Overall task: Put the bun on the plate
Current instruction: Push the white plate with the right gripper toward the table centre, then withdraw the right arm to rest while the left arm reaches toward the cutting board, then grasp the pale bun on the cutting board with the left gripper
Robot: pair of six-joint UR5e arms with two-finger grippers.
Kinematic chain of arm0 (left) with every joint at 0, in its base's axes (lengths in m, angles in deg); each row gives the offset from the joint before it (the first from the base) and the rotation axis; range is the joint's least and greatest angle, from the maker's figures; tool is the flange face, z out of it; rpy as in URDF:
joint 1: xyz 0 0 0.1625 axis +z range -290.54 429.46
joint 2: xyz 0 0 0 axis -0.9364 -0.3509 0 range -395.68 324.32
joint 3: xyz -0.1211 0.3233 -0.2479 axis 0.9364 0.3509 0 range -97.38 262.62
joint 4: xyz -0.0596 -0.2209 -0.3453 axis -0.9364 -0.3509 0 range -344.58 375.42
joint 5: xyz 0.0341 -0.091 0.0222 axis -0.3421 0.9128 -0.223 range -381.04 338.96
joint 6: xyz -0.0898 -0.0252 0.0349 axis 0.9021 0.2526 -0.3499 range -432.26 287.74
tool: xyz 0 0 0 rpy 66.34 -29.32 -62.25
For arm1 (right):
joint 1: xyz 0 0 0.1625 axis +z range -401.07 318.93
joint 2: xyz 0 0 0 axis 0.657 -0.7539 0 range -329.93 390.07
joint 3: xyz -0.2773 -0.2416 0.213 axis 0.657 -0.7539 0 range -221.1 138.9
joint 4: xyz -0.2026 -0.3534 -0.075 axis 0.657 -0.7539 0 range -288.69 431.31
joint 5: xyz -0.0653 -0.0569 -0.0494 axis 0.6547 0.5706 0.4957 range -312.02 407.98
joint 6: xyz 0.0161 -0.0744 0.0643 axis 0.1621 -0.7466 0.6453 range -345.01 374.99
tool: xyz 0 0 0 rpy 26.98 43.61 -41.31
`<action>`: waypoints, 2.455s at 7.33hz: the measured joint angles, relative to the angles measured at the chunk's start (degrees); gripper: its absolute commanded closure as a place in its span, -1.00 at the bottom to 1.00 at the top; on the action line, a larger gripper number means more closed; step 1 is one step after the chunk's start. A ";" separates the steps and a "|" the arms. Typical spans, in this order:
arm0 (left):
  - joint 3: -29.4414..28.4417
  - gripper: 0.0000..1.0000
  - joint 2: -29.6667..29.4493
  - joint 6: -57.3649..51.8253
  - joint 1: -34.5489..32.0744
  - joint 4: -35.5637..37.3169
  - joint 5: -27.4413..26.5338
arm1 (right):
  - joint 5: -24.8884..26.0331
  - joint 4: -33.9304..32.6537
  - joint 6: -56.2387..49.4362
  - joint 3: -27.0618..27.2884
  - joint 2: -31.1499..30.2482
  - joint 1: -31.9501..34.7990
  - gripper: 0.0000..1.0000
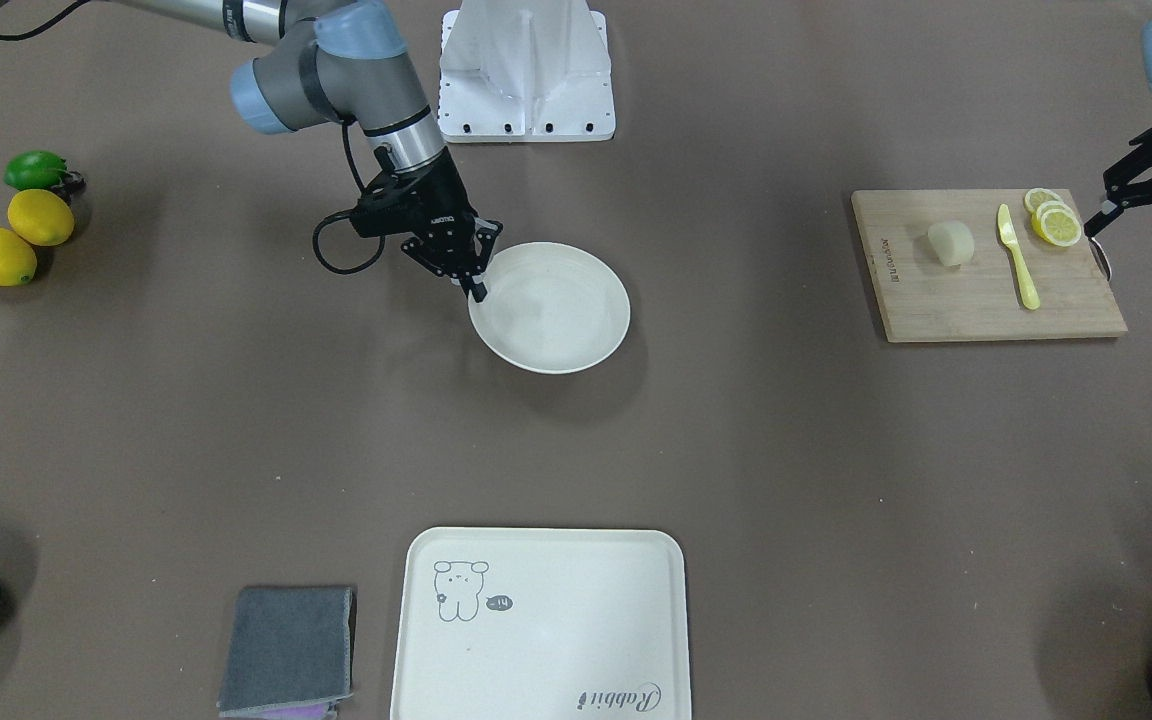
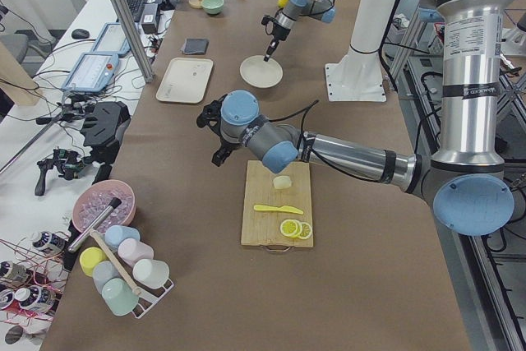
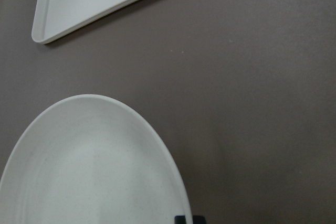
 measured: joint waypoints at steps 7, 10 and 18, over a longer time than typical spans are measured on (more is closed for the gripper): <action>0.45 -0.96 -0.01 11.06 0.46 0.09 -0.53 | -27.71 -13.70 -16.88 10.68 -6.25 20.63 -1.00; 3.03 -0.95 0.55 25.44 8.18 -0.02 -8.00 | -47.04 -14.24 -38.61 13.15 -16.40 41.34 -1.00; -0.20 -0.56 16.29 49.21 37.50 -21.07 -33.07 | -58.18 -14.18 -73.01 12.10 -34.48 63.58 -1.00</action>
